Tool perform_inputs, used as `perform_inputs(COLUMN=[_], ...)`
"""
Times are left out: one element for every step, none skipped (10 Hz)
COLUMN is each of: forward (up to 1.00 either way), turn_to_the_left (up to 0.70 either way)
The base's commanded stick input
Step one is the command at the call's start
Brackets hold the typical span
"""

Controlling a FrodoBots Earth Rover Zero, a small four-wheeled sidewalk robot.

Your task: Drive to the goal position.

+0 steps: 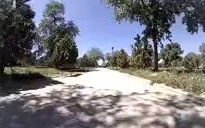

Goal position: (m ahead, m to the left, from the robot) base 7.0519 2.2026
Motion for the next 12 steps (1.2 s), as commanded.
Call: perform_inputs(forward=[0.70,0.70,0.70,0.70,0.70,0.70,0.70,0.70,0.70,0.70,0.70,0.70], turn_to_the_left=[0.01,0.01,0.01,0.01,0.01,0.01,0.01,0.01,0.01,0.01,0.01,0.01])
